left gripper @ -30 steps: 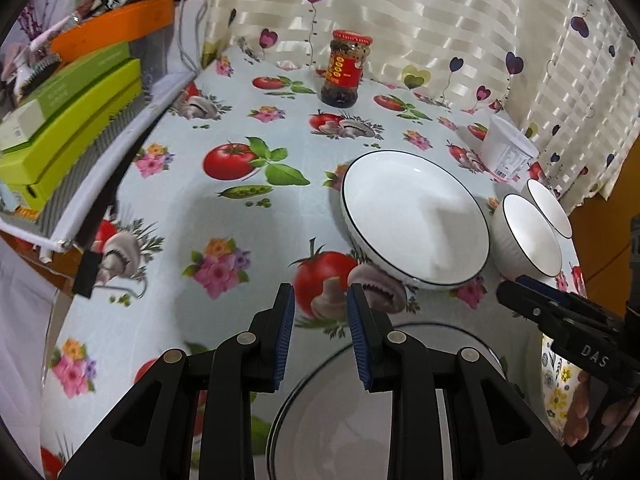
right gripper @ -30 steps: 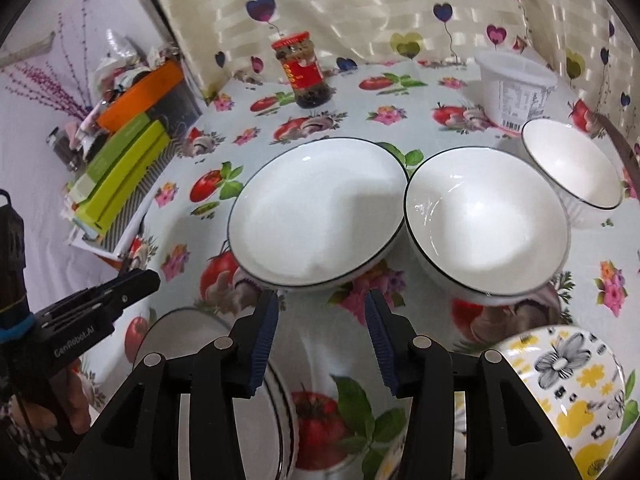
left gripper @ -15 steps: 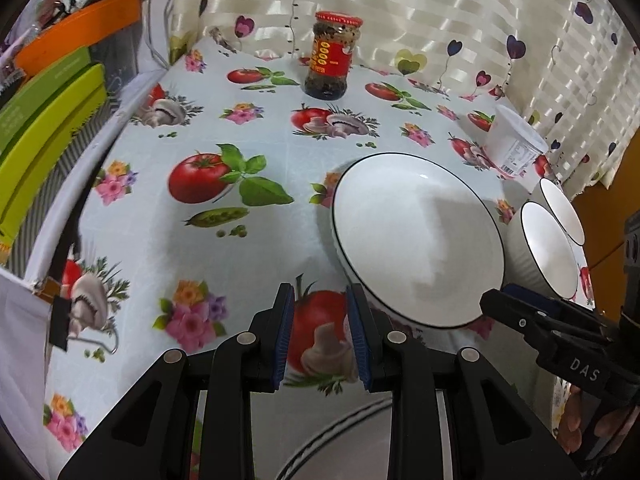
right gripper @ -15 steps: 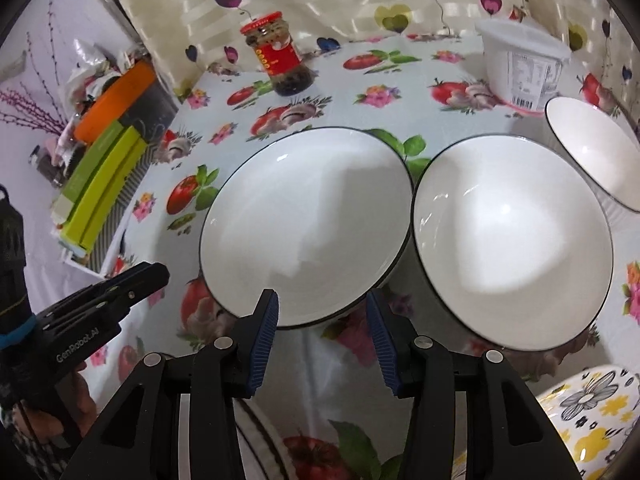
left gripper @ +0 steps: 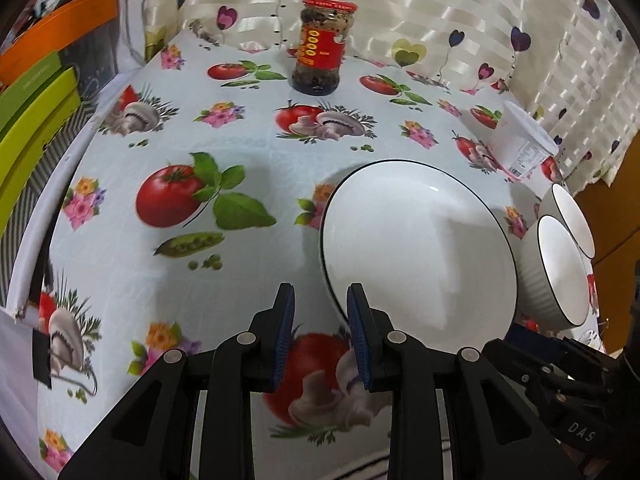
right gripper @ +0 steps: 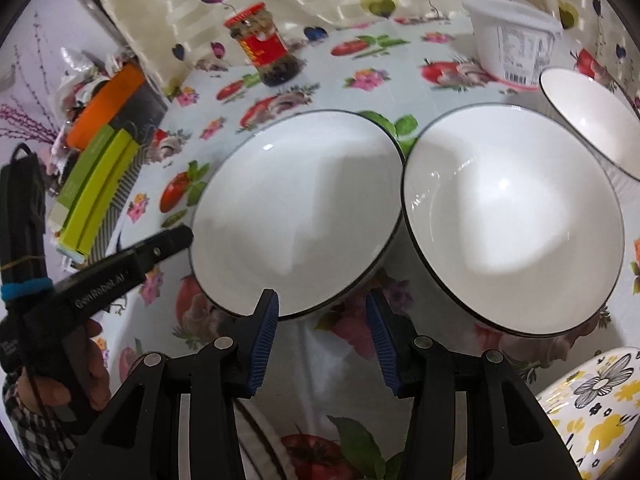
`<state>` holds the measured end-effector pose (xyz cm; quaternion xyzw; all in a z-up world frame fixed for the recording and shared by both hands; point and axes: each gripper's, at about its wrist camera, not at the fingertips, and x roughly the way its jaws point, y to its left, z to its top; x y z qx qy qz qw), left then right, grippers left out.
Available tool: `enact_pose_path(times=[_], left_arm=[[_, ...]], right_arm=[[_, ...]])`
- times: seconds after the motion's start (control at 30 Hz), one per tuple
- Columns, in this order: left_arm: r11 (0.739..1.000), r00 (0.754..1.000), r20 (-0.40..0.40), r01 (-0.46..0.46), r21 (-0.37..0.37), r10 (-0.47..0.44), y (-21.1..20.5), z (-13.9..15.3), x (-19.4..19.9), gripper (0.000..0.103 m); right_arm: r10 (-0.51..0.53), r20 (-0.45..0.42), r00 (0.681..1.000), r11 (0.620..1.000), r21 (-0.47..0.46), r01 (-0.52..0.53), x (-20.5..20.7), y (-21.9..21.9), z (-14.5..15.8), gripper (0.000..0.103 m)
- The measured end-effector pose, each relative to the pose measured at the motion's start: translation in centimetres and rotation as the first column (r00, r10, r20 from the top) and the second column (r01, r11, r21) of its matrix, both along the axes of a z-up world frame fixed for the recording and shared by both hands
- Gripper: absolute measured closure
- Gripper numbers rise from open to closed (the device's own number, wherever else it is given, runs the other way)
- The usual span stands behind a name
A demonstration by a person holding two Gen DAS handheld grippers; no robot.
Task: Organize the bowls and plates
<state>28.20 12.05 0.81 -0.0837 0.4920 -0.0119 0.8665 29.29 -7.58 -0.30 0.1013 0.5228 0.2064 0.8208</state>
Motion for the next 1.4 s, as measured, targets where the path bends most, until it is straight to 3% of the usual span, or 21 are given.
enact_pose_path(times=[0.37,0.7,1.17,1.4], left_arm=[[0.992,0.999,-0.019,0.037,0.119,-0.035,-1.0,-0.7,1.5,0.075],[0.978,0.999,-0.036,0.043,0.205,-0.037,-0.5,-1.4,1.0,0.072],[0.983,0.999,-0.03,-0.024,0.18,0.03,3.1,-1.6,-0.6,0.072],[0.994,0.999,-0.006,-0.042,0.104,0.042,4.2,-1.5,-1.4,0.072]], right_arm=[[-0.008,-0.045,0.999,1.0,-0.025,0.007,1.4,0.7,-1.1,0.057],[0.052,-0.09,0.995,0.996,-0.073,-0.058,1.8,2.7,-1.0,0.056],[0.211,-0.083,0.974,0.974,-0.072,-0.217,1.9,5.8,-0.9,0.056],[0.227,-0.017,0.974,0.968,-0.109,-0.228,2.5,4.9,0.5,0.057]])
